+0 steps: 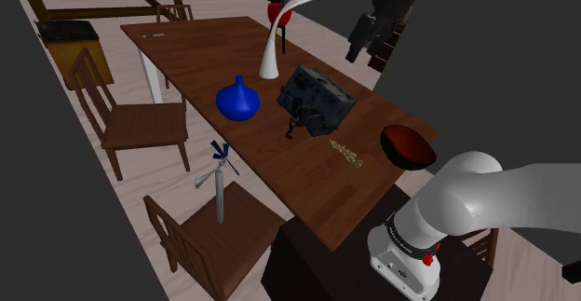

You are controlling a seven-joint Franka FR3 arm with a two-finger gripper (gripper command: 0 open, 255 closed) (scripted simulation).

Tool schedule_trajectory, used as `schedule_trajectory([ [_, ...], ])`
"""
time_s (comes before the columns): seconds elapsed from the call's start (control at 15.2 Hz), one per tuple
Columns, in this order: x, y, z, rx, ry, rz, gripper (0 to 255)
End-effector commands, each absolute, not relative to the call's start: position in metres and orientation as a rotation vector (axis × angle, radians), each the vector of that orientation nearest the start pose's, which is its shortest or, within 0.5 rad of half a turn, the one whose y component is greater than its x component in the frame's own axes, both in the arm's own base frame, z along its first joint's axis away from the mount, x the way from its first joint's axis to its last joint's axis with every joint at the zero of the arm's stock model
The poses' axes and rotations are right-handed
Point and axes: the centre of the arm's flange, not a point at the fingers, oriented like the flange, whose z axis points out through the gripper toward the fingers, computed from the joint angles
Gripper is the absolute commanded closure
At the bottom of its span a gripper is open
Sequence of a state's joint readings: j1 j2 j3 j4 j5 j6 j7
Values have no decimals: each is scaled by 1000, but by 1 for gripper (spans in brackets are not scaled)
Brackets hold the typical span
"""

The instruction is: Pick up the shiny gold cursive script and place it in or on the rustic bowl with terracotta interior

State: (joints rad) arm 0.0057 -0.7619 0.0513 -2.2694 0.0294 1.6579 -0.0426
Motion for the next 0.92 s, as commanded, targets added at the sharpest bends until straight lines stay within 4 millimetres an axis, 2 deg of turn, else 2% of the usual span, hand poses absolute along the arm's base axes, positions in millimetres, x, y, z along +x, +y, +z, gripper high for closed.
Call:
schedule_trajectory([
  [0.0,322,27,632,-3136,-138,-235,0],
  [0.86,316,-45,477,-3143,-140,-250,0],
])
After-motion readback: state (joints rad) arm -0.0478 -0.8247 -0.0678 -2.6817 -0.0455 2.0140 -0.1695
